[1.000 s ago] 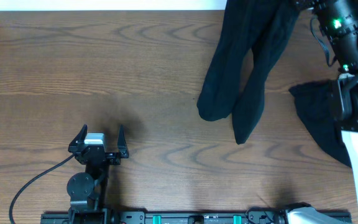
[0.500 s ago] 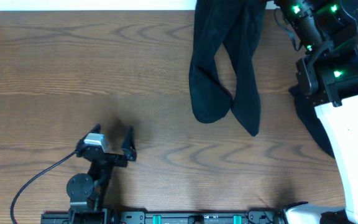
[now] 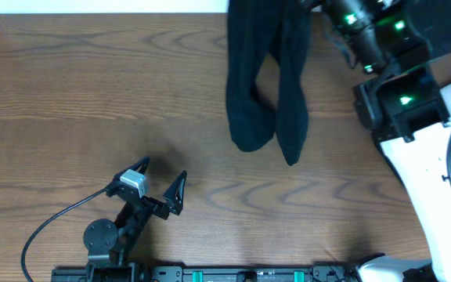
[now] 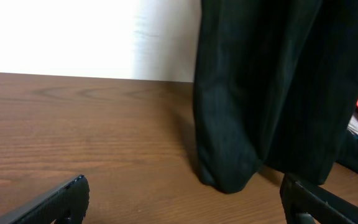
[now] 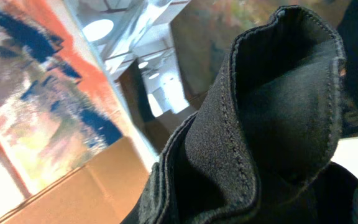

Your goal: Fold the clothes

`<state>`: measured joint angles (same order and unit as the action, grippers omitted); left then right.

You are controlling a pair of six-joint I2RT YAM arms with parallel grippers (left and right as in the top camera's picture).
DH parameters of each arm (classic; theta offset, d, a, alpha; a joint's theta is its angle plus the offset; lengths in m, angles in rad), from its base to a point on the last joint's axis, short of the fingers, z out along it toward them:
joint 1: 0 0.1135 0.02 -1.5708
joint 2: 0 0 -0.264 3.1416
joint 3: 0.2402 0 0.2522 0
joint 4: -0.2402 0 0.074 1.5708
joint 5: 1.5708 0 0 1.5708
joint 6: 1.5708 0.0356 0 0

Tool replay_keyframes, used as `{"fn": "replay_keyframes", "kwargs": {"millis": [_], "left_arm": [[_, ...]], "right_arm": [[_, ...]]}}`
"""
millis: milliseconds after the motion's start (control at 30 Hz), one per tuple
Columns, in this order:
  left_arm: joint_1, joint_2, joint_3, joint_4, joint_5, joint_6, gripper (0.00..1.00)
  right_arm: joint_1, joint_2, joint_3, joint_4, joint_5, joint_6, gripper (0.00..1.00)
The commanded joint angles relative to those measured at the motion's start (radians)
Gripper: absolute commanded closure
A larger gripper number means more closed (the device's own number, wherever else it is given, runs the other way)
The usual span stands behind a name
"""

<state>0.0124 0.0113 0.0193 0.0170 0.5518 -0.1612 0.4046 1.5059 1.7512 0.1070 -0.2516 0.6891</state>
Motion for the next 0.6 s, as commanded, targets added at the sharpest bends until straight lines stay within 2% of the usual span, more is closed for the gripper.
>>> {"fn": "replay_keyframes", "kwargs": {"millis": [0, 200, 300, 467, 567], "left_arm": [[0.003, -0.001, -0.014, -0.018, 0.024, -0.009, 0.02], [0.003, -0.001, -0.014, -0.052, 0.024, -0.010, 0.02], [0.003, 0.008, -0.014, -0.061, 0.029, -0.066, 0.02], [0.003, 0.032, -0.014, -0.061, 0.032, -0.107, 0.02], [0.003, 0.059, -0.014, -0.061, 0.032, -0.106, 0.02]], "right_arm": [[0.061, 0.029, 0.042, 0.033, 0.047, 0.013, 0.98], [0.173, 0.141, 0.042, 0.229, 0.089, 0.069, 0.98], [0.232, 0.203, 0.042, 0.344, 0.143, 0.085, 0.99], [0.316, 0.286, 0.047, 0.473, 0.264, 0.085, 0.99], [0.342, 0.323, 0.083, 0.493, 0.279, 0.084, 0.99]]}}
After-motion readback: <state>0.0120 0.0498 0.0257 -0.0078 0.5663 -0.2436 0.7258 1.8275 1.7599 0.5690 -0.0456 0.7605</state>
